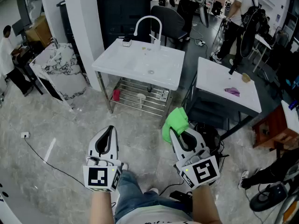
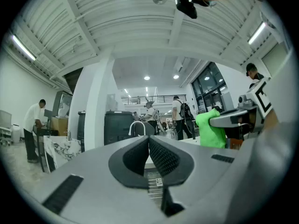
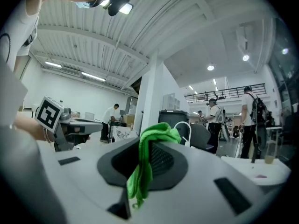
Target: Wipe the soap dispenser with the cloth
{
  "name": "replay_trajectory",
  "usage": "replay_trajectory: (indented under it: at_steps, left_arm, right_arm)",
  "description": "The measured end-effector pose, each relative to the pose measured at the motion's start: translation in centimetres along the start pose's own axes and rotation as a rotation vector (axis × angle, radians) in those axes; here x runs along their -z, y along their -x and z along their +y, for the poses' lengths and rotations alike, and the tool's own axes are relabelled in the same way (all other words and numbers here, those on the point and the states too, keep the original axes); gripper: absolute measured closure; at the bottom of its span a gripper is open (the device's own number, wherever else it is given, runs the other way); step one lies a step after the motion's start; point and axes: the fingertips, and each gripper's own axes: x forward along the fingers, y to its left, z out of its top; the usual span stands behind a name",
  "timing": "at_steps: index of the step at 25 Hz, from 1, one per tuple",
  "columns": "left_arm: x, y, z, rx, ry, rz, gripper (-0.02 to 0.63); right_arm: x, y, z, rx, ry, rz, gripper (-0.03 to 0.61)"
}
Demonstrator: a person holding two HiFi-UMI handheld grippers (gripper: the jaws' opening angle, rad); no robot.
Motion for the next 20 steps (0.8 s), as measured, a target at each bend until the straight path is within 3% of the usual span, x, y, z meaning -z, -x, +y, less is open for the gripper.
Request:
replay_trajectory:
  at_steps: [10, 20]
  left_arm:
    - [-1.0, -0.5, -2.1, 0.012, -0.072, -0.003, 0.598]
    - [-1.0, -7.5, 2.4, 0.030, -0.062, -0.029, 0.598]
  right_arm:
    - [0.3, 1.8, -1.6, 0.025, -0.027, -0.038, 0.531]
    - [1.0, -5.3, -3.9, 0.050, -0.011, -0.016, 0.531]
